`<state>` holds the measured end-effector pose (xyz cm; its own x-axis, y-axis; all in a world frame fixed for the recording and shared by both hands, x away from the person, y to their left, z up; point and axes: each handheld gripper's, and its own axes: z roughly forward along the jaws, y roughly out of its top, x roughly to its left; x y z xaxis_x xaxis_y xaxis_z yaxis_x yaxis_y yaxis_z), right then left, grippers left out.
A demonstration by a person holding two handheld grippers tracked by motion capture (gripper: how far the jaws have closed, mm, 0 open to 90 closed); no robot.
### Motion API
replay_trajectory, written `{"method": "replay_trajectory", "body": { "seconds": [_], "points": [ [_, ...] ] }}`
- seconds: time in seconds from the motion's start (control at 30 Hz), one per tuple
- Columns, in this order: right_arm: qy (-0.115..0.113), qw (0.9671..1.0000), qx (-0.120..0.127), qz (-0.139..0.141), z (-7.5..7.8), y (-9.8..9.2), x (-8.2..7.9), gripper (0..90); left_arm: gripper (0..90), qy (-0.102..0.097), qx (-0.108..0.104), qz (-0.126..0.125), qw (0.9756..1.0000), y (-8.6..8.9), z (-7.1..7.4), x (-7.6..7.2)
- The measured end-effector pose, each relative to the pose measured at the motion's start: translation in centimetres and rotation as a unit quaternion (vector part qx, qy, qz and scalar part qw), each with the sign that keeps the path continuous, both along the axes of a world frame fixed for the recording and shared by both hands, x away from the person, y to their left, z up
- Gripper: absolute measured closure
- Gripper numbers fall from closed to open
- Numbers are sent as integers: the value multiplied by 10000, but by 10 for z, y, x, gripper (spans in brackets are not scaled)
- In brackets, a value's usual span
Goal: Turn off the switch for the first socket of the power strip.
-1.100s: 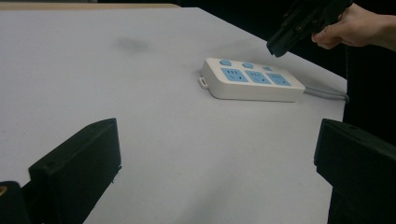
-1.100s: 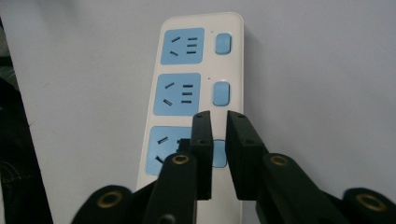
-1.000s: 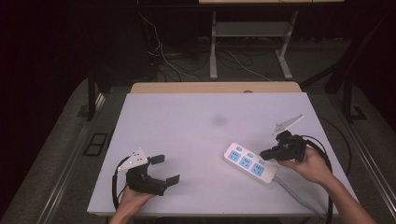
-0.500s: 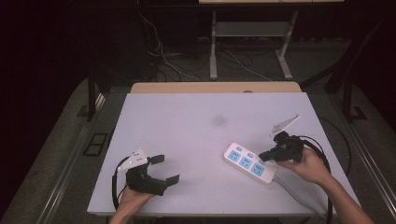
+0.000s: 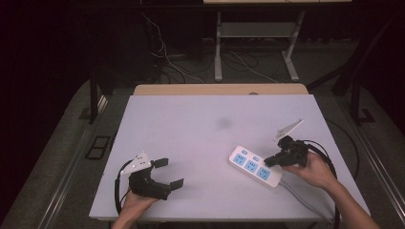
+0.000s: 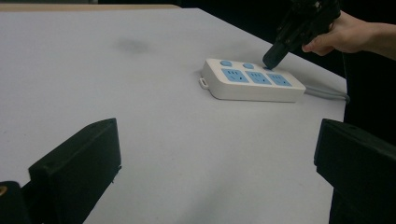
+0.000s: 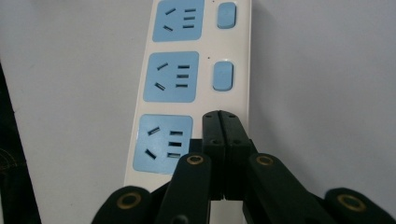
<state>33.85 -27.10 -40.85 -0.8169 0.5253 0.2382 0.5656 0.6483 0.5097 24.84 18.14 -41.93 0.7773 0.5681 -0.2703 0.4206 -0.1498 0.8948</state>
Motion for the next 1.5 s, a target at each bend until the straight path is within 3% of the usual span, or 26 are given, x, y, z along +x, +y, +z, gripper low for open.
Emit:
{"method": "replay_trajectory", "body": {
  "seconds": [0.23, 0.53, 1.5],
  "points": [
    [-10, 10000, 92, -28, -2, -3, 0, 897, 0, -1, 21, -26, 10000, -1, 0, 0],
    [40, 9991, 410, -124, -7, -11, 0, 900, 0, -9, 25, -17, 10000, -1, 0, 0],
    [-90, 9995, 289, -121, -7, 1, -1, 900, 0, -25, 4, -37, 10000, -2, 1, -2]
  ]
}}
